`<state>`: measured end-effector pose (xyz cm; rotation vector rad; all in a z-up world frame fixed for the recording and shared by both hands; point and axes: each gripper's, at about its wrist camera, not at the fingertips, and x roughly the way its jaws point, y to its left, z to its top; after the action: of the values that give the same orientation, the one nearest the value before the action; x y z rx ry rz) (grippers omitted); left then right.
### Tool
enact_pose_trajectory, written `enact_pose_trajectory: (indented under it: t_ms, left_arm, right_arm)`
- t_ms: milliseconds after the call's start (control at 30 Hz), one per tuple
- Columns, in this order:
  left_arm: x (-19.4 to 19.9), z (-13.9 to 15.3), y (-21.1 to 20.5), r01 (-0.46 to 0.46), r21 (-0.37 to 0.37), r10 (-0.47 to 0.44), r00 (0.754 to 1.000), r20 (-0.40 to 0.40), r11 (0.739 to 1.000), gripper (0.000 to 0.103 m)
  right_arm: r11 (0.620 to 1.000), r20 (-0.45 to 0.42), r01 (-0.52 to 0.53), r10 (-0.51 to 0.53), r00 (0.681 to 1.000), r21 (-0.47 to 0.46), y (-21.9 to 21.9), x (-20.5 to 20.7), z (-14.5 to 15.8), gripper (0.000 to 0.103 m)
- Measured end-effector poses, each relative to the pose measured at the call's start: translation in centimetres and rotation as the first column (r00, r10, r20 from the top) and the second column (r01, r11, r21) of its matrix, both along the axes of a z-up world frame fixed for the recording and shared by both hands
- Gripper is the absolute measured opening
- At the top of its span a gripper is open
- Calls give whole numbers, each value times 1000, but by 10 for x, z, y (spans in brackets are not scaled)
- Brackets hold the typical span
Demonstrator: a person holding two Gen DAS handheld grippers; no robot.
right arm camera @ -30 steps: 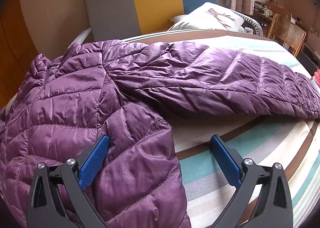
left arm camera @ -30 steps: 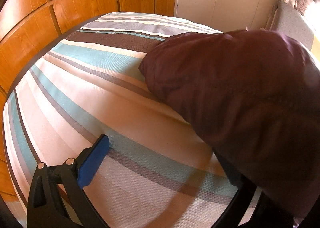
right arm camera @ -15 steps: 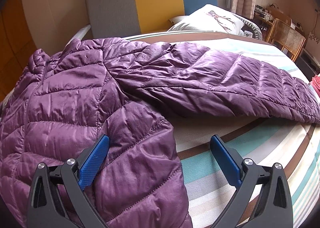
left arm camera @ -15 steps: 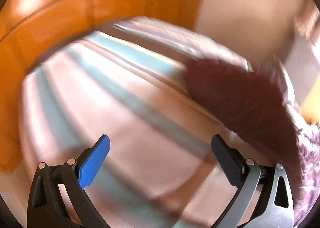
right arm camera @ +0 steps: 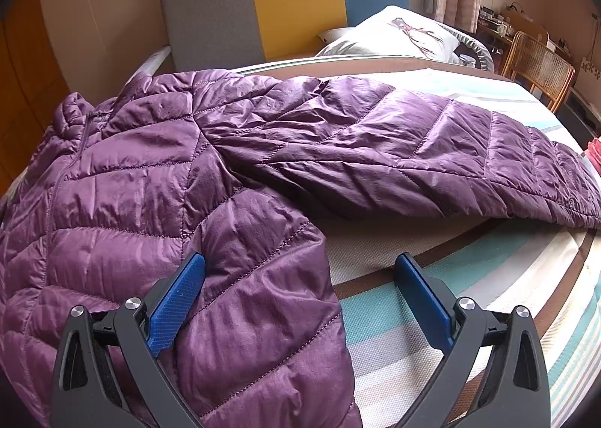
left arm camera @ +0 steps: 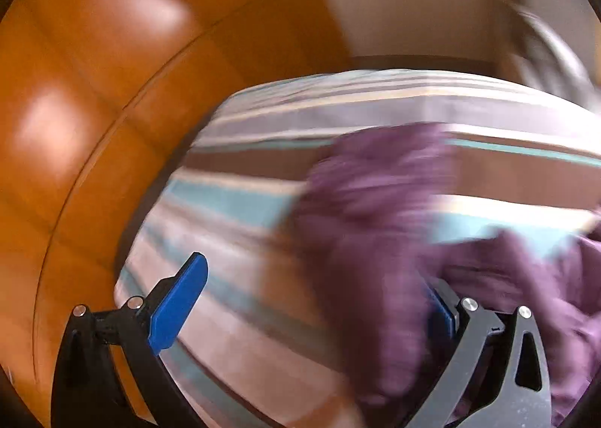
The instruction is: Fold large clothes
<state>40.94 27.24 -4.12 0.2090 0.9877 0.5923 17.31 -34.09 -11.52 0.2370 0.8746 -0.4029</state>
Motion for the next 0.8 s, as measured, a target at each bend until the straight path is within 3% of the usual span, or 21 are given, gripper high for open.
enact_pose_trajectory:
  t_ms: [67, 133, 167, 333, 400, 467, 533, 667, 733, 800]
  left_arm:
    - [-29, 9, 36, -137, -62, 145, 980, 139, 989, 101]
    - [-74, 12, 72, -232, -191, 275, 929, 247, 954, 101]
    - [-96, 8, 83, -241, -253, 309, 911, 274, 937, 101]
    - [-180, -24, 97, -185, -401, 323, 893, 313, 897, 101]
    - [-208, -30, 96, -177, -414, 332, 881, 338, 893, 101]
    - [-225, -26, 90, -146, -420, 310, 883, 353, 895, 101]
    - [-242, -13, 75, -108, -391, 268, 885, 382, 914, 101]
    - [-272, 25, 22, 12, -264, 115, 880, 460, 964, 101]
    - [-286, 41, -14, 60, -228, 54, 883, 465, 972, 101]
    - [-297, 52, -54, 148, -226, -29, 888, 458, 963, 101]
  right_arm:
    - [1000, 4, 1, -1, 1000, 2, -1, -1, 0, 100]
    - [1000, 7, 1, -1, 1000, 8, -1, -1, -1, 100]
    - [1000, 9, 1, -1, 1000, 9, -1, -1, -1, 100]
    - [1000, 9, 1, -1, 1000, 11, -1, -1, 0, 100]
    - [1000, 6, -7, 7, 1000, 17, -1, 0, 0, 100]
    - [999, 13, -30, 29, 999, 30, -1, -2, 5, 100]
    - [999, 32, -50, 51, 998, -17, 7, -9, 19, 100]
    - [986, 147, -140, 152, 977, -90, 45, -44, 62, 100]
    - [977, 197, -157, 184, 963, -145, 71, -68, 86, 100]
    - [970, 231, -153, 196, 953, -189, 90, -90, 99, 100]
